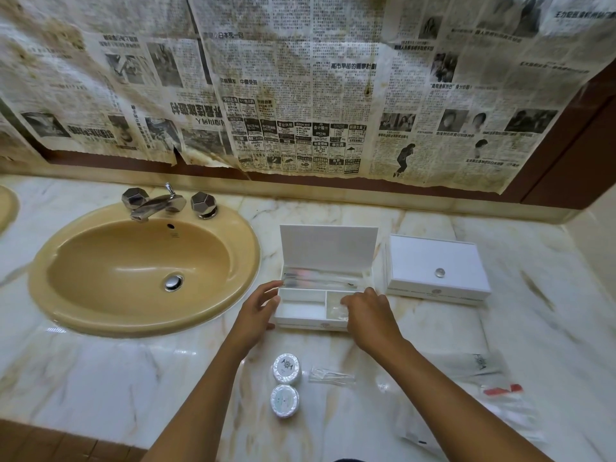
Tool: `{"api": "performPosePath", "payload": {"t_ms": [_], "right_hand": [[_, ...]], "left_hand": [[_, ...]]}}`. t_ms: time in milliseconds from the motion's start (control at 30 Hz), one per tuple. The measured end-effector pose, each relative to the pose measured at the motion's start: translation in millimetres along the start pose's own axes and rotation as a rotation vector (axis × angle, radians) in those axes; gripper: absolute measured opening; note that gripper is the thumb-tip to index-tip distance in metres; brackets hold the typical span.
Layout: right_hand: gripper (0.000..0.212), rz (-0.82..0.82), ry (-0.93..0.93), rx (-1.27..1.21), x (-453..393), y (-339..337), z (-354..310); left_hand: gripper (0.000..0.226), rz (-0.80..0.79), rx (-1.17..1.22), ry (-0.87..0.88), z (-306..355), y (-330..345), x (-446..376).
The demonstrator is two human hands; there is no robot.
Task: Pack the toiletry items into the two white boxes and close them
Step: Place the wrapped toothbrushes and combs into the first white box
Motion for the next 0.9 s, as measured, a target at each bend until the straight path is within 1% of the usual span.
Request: {"api": "performPosePath", "payload": {"t_ms": [167,233,367,467,633,700,767,900], "right_hand": [[0.033,0.083,0.006,-0.125,-4.4,4.2,2.0],[0.032,0.089,0.001,-0.169,-4.6,2.3,2.0],[0.022,0.001,-0.018,-0.096,-4.8,3.6,-1.2],[0.026,-0.045,-0.035,-0.061,-4.8,8.9,-1.3],[0.022,-0.095,-0.051,-0.026,-4.1,14.1,-0.3],[0.026,-0.109,-0.051,-0.018,-4.4,15.3,0.1],[0.03,-0.093,-0.049,-0.031,-4.3,14.3,-0.3],[0.028,0.065,-0.036,-0.123,-4.5,9.4,-1.2]], "left_hand": [[0.026,0.001,-0.004,0.005,0.2,-0.1,-0.1],[0.025,0.002,-0.001,0.003,0.2,-0.2,0.1],[0.025,0.0,0.001,0.003,0.3,0.2,0.0],[0.025,0.002,0.002,0.005,0.6,0.3,-0.2],[0.025,0.006,0.004,0.007,1.3,0.5,0.2],[0.025,0.007,0.005,0.008,1.0,0.4,0.5],[0.025,0.007,0.007,0.01,0.9,0.2,0.9],[0.025,0.003,0.008,0.014,1.3,0.5,1.0]]}}
Point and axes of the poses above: each hand's wrist, its own x-axis away from the middle knuckle, its own y-axis out of the palm, z = x × y, the point moved 3 cm from there along -x, towards the middle knuckle, and after that the axes turned 7 degrees about -z, right-handed, at the moved point
